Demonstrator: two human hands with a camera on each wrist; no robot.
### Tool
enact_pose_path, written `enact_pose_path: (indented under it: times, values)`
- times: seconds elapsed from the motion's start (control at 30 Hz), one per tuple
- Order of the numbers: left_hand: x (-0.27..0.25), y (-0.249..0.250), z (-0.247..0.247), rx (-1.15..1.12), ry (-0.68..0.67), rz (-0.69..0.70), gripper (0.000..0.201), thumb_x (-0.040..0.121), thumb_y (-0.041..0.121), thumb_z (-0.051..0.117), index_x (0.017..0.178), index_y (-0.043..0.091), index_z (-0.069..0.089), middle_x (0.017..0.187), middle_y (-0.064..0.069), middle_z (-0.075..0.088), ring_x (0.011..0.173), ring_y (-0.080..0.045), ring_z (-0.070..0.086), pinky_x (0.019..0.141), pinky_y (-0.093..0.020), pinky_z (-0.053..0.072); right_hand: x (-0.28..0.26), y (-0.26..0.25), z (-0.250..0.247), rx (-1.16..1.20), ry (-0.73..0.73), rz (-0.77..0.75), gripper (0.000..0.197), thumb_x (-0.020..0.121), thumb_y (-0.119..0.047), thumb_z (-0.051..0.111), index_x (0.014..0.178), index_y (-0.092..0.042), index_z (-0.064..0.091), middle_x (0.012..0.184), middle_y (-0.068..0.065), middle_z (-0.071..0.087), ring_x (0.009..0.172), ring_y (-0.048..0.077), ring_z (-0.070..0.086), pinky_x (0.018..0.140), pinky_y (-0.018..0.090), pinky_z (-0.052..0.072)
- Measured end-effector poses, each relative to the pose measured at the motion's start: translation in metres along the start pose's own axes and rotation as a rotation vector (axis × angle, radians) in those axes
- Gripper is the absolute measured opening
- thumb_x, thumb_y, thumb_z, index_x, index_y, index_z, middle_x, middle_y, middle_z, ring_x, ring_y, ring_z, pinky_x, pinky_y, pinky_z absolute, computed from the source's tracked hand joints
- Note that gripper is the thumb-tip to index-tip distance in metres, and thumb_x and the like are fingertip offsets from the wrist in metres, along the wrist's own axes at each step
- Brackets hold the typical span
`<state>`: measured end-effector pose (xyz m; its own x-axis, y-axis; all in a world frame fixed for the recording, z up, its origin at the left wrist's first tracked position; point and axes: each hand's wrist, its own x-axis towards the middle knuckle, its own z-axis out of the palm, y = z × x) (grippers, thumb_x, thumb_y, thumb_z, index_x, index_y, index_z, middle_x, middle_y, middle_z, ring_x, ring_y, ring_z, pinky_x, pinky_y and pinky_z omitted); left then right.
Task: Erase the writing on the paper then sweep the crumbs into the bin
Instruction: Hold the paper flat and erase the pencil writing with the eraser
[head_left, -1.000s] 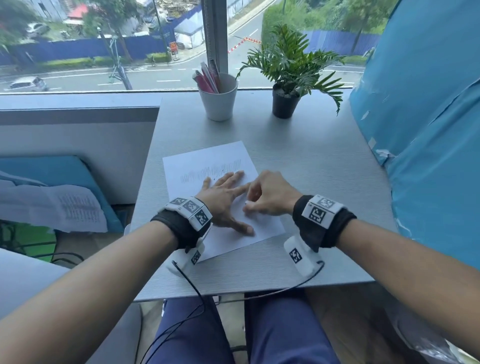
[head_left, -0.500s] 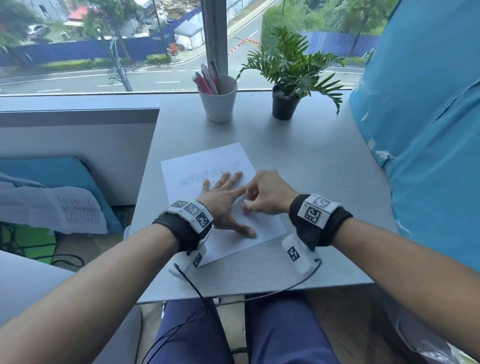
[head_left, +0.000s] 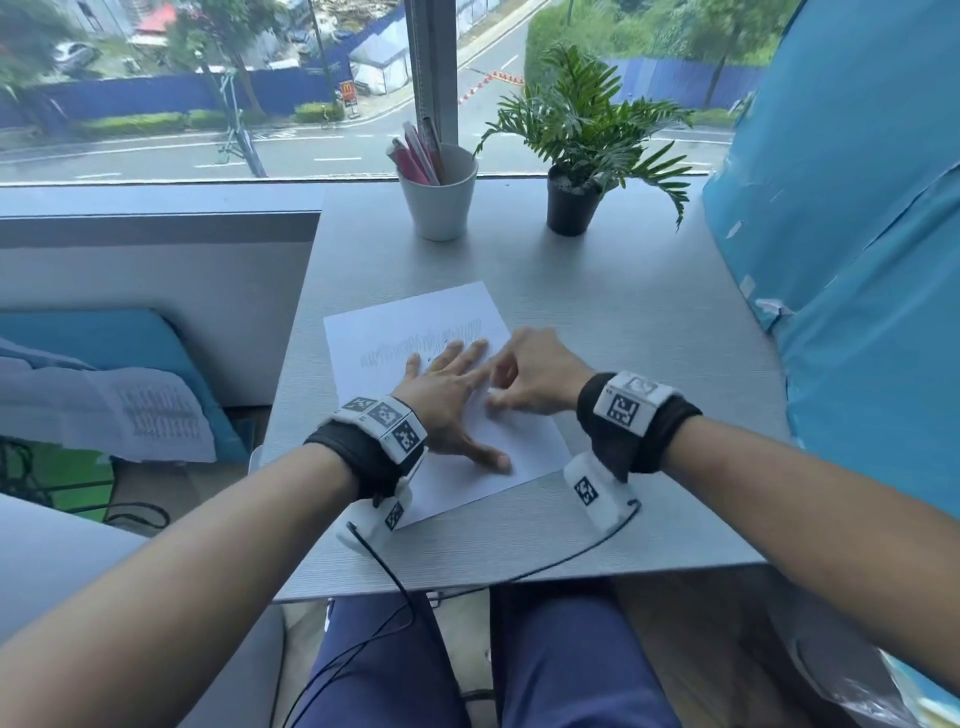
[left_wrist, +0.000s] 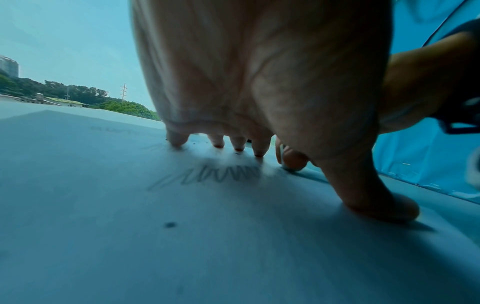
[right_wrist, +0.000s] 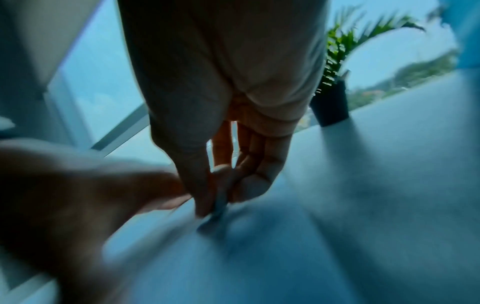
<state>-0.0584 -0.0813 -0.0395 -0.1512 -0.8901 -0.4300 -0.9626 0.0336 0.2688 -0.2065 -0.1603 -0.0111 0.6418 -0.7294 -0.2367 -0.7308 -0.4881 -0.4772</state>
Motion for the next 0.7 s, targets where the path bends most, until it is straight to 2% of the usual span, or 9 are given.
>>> enact_pose_path:
  times: [0.1, 0.17, 0.2, 0.27, 0.33, 0.37, 0.47, 0.6, 0.7]
  values:
    - [0.001, 0.001, 0.000, -0.006, -0.003, -0.004, 0.141, 0.054, 0.087, 0.068, 0.157, 0.032, -0.011, 0.163, 0.009, -0.022, 0.150, -0.016, -0.022, 0.117, -0.063, -0.007, 0.007, 0.008, -0.009, 0.045, 0.105, 0.073, 0.016, 0.070, -0.026, 0.083, 0.075, -0.012, 0.077, 0.071, 0.002, 0.071, 0.060, 0.008, 0.058, 0.052, 0.013, 0.039]
    - [0.000, 0.002, 0.000, -0.003, -0.013, -0.007, 0.140, 0.055, 0.087, 0.067, 0.157, 0.033, -0.011, 0.163, 0.009, -0.023, 0.150, -0.017, -0.022, 0.117, -0.063, -0.008, 0.005, 0.002, -0.001, 0.017, 0.078, 0.033, 0.010, 0.070, -0.023, 0.080, 0.070, -0.014, 0.075, 0.069, 0.004, 0.070, 0.059, 0.010, 0.058, 0.056, 0.017, 0.041]
    - [0.000, 0.001, -0.001, 0.000, -0.014, -0.004, 0.139, 0.056, 0.086, 0.067, 0.157, 0.033, -0.011, 0.163, 0.009, -0.023, 0.150, -0.017, -0.022, 0.117, -0.063, -0.008, 0.003, -0.001, 0.002, 0.010, 0.044, 0.012, 0.010, 0.071, -0.022, 0.079, 0.067, -0.016, 0.073, 0.067, 0.003, 0.069, 0.054, 0.008, 0.057, 0.054, 0.018, 0.041]
    - [0.000, 0.001, -0.001, 0.008, -0.010, 0.002, 0.139, 0.056, 0.087, 0.067, 0.157, 0.032, -0.011, 0.163, 0.009, -0.023, 0.150, -0.017, -0.022, 0.117, -0.063, -0.008, 0.006, 0.003, -0.003, 0.020, 0.049, 0.043, 0.011, 0.071, -0.024, 0.081, 0.070, -0.014, 0.075, 0.068, 0.003, 0.070, 0.051, 0.002, 0.056, 0.050, 0.014, 0.041]
    - [0.001, 0.000, 0.000, 0.012, -0.005, -0.001, 0.141, 0.055, 0.087, 0.067, 0.157, 0.030, -0.013, 0.163, 0.010, -0.022, 0.150, -0.016, -0.021, 0.116, -0.064, -0.008, 0.010, 0.010, -0.011, 0.036, 0.128, 0.092, 0.016, 0.070, -0.025, 0.082, 0.077, -0.011, 0.078, 0.074, 0.003, 0.073, 0.061, 0.006, 0.060, 0.051, 0.009, 0.039]
    - [0.001, -0.001, 0.000, 0.009, -0.009, -0.006, 0.143, 0.055, 0.088, 0.066, 0.157, 0.029, -0.014, 0.163, 0.010, -0.022, 0.150, -0.016, -0.021, 0.116, -0.065, -0.008, 0.011, 0.010, -0.009, 0.030, 0.131, 0.092, 0.016, 0.069, -0.025, 0.082, 0.075, -0.011, 0.077, 0.073, 0.003, 0.073, 0.062, 0.008, 0.060, 0.052, 0.010, 0.039]
    - [0.001, -0.003, 0.001, 0.004, -0.016, -0.001, 0.145, 0.054, 0.090, 0.063, 0.156, 0.026, -0.018, 0.162, 0.010, -0.024, 0.149, -0.016, -0.023, 0.116, -0.065, -0.010, 0.004, -0.002, 0.000, 0.014, 0.029, 0.030, 0.013, 0.065, -0.021, 0.081, 0.063, -0.013, 0.072, 0.059, 0.001, 0.066, 0.051, 0.009, 0.055, 0.051, 0.018, 0.043]
    - [0.002, -0.003, 0.002, 0.008, -0.005, 0.005, 0.144, 0.054, 0.090, 0.063, 0.157, 0.027, -0.016, 0.163, 0.010, -0.023, 0.149, -0.015, -0.022, 0.116, -0.065, -0.010, 0.009, 0.004, -0.010, 0.052, 0.146, 0.087, 0.013, 0.071, -0.022, 0.080, 0.075, -0.010, 0.077, 0.071, 0.001, 0.071, 0.063, 0.009, 0.060, 0.060, 0.017, 0.042]
    - [0.000, -0.002, 0.001, -0.002, -0.010, 0.000, 0.144, 0.054, 0.089, 0.065, 0.156, 0.029, -0.017, 0.162, 0.010, -0.024, 0.149, -0.015, -0.023, 0.115, -0.064, -0.013, 0.000, -0.010, 0.004, 0.026, 0.033, 0.018, 0.008, 0.071, -0.017, 0.078, 0.066, -0.014, 0.073, 0.063, 0.001, 0.067, 0.054, 0.009, 0.057, 0.053, 0.015, 0.042]
